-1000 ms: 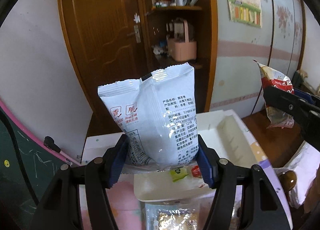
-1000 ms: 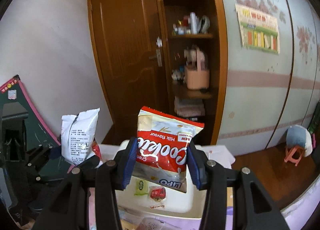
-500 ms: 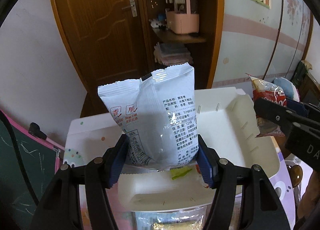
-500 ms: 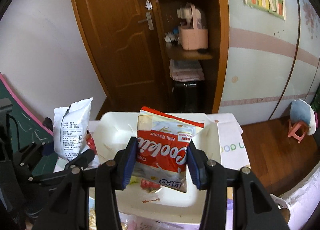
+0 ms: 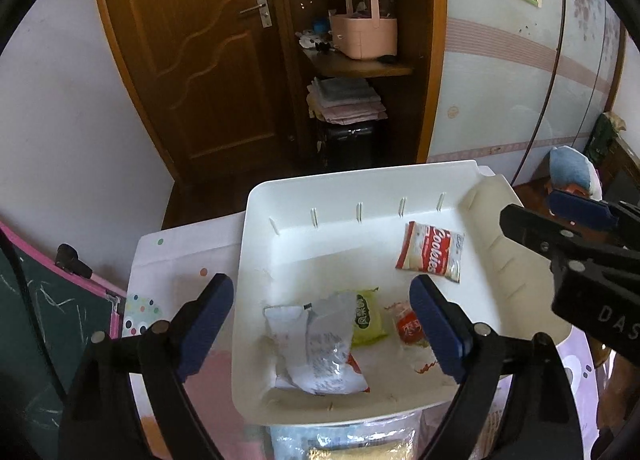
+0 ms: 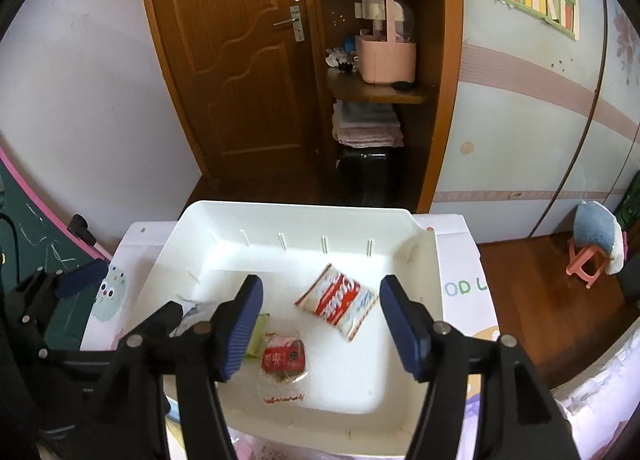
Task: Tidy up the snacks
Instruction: 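Withdraw both tools from the basket toward the remaining snacks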
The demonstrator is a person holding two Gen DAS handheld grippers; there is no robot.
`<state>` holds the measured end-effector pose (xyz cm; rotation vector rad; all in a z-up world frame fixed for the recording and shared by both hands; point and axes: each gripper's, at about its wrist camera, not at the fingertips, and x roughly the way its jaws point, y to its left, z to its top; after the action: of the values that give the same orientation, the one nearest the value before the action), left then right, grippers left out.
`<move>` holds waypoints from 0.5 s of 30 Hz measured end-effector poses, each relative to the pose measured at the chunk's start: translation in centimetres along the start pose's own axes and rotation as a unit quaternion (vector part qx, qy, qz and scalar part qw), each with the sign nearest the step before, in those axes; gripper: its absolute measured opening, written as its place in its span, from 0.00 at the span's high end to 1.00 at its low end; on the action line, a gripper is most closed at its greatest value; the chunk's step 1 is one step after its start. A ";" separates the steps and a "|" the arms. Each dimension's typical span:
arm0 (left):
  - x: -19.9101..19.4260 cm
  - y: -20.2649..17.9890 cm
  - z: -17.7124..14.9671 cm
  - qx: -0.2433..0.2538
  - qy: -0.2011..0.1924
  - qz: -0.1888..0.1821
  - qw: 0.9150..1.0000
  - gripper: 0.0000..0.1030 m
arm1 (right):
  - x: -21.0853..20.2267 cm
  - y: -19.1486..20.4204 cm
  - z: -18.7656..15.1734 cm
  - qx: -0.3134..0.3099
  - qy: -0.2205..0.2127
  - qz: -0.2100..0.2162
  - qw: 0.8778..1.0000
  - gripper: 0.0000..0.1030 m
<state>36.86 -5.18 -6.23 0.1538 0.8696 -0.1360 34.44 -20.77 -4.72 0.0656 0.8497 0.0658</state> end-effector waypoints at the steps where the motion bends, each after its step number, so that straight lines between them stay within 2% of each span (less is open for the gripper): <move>1: -0.3 0.1 -0.1 -0.001 0.000 0.001 1.000 0.13 | -0.2 -0.1 0.0 -0.001 0.000 0.000 1.000 0.40; 6: -1.9 0.6 -0.5 -0.007 -0.005 0.003 1.000 0.13 | -1.6 0.1 -0.1 -0.008 -0.005 -0.004 1.000 0.40; 15: -7.1 1.3 -2.0 -0.019 -0.021 -0.001 1.000 0.13 | -6.8 1.0 -1.0 -0.021 -0.027 -0.005 0.999 0.40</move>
<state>31.13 -3.14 -1.94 0.1138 0.8298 -0.1248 29.19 -20.27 -0.15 0.0241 0.7943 0.0712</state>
